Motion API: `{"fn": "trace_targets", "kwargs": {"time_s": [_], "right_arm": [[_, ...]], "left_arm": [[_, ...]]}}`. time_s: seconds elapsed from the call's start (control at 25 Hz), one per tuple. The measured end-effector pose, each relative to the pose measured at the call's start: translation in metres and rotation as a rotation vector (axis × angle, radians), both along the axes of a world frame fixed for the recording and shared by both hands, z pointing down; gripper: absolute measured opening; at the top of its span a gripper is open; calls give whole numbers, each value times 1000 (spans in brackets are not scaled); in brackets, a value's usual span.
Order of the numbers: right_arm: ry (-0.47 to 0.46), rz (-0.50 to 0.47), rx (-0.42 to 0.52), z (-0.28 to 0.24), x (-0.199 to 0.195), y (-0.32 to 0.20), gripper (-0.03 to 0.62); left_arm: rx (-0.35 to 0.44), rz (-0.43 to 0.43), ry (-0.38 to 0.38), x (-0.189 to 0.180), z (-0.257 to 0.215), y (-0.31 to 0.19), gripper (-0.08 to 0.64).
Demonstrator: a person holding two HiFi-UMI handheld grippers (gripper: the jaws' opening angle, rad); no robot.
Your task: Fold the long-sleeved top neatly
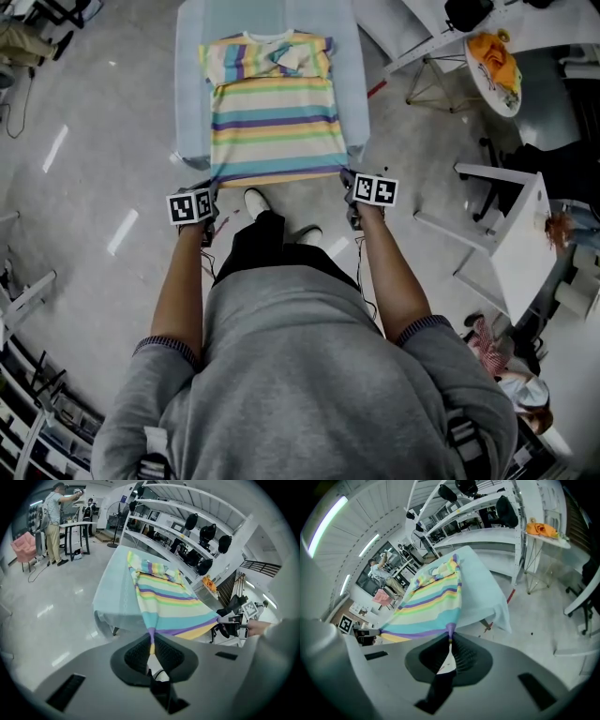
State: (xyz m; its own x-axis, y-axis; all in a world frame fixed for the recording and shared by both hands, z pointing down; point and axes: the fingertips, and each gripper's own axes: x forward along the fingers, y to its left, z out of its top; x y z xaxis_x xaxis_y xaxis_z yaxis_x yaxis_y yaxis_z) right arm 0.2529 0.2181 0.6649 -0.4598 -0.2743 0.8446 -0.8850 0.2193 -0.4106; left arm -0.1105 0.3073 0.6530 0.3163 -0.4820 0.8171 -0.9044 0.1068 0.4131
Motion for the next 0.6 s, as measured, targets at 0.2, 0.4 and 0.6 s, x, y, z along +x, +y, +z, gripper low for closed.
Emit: {"fn": "trace_targets", "kwargs": {"time_s": [0.2,0.4,0.6], "right_arm": [[2,-28,-21,-4,2,0,25],[-4,-53,-39,-20,-6,-23,25],[-16,-43,-14,-35,-19,-45,25]], "left_arm": [[-42,7,6,3,0,3,35],[-68,10,13,-2,-12,-21,37],[-29,21,25,-17,-29,-51,35]]}}
